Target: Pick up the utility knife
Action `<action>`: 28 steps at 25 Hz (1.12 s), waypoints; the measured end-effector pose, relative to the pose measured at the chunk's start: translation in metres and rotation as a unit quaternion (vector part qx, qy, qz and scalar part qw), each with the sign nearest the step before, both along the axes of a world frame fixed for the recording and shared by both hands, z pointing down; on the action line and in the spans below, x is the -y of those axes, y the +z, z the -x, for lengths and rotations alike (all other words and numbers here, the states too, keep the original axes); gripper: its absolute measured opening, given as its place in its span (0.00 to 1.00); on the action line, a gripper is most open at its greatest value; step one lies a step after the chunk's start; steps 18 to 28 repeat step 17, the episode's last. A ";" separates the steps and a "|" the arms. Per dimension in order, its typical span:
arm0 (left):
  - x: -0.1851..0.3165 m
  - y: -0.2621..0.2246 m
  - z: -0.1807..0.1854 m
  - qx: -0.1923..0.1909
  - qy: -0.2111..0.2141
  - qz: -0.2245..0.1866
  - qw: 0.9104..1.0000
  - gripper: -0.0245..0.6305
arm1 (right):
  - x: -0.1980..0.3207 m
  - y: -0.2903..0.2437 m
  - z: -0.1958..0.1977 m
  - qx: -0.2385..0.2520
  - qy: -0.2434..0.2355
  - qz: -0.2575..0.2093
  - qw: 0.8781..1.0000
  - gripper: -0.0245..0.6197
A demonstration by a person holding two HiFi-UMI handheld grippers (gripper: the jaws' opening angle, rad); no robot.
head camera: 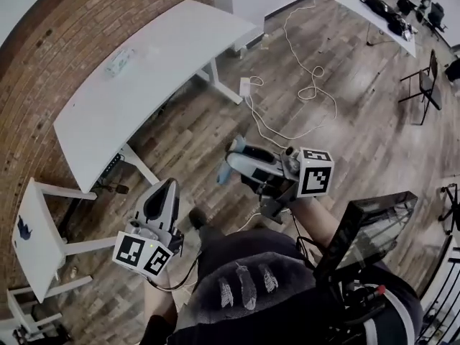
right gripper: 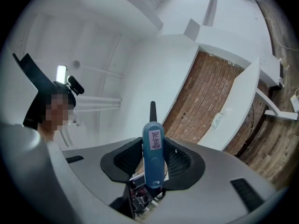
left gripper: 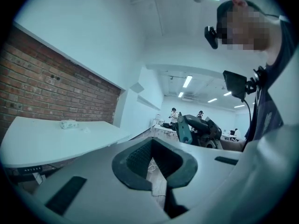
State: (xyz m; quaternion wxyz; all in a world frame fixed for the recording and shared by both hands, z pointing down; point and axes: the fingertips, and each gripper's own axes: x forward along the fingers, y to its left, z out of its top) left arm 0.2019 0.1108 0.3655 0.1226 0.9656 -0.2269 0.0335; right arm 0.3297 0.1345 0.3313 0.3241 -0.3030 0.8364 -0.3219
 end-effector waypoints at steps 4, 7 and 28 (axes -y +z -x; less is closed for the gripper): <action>-0.051 0.005 -0.055 0.037 0.026 -0.033 0.998 0.03 | -0.047 0.015 -0.055 0.035 0.022 -0.005 0.999 0.26; -0.074 -0.004 -0.077 0.070 0.039 -0.062 0.995 0.03 | -0.063 0.014 -0.079 0.067 0.036 -0.006 0.997 0.26; -0.116 -0.009 -0.084 0.096 0.055 -0.050 0.993 0.03 | -0.099 0.001 -0.086 0.081 0.043 -0.002 0.996 0.26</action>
